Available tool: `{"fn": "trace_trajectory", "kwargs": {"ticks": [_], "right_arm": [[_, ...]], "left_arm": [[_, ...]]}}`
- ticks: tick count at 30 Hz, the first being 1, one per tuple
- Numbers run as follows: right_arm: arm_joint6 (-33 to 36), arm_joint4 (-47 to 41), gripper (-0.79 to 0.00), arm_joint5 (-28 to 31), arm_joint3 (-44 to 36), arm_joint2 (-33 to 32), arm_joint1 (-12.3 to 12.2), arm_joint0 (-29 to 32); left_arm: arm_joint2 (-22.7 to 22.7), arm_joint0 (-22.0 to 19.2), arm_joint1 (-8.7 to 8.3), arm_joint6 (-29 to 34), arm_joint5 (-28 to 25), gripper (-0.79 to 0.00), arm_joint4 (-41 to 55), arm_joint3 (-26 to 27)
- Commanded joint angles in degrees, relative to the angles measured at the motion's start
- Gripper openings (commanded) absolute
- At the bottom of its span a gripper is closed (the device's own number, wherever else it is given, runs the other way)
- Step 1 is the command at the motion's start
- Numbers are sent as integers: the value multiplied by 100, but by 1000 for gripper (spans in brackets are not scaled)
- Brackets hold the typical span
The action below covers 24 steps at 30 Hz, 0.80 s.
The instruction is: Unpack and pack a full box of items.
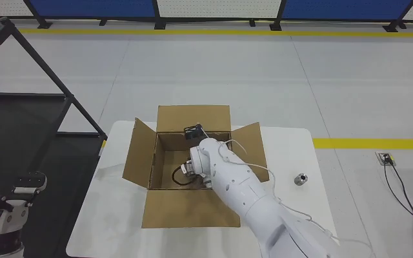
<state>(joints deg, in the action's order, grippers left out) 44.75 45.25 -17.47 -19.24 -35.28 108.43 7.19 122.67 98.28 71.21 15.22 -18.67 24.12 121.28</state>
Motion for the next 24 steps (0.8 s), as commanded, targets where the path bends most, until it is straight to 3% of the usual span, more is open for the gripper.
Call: {"fn": "trace_trajectory", "kwargs": {"ticks": [1,8,12,13,18,24], "right_arm": [[-121,57,0,4,-204,-52,-68,93],[-308,732,0,51,-1870,-289,-553,902],[-35,1651,0,-165,-3726,-623,-1023,1842],[145,2054,0,-188,-4554,-837,-1216,2296],[651,3176,0,365,-7225,-1720,-1761,4012],[678,3234,0,461,-7424,-1809,-1799,4170]], "left_arm": [[0,0,0,0,0,0,0,0],[0,0,0,0,0,0,0,0],[0,0,0,0,0,0,0,0],[0,0,0,0,0,0,0,0],[0,0,0,0,0,0,0,0],[0,0,0,0,0,0,0,0]]}}
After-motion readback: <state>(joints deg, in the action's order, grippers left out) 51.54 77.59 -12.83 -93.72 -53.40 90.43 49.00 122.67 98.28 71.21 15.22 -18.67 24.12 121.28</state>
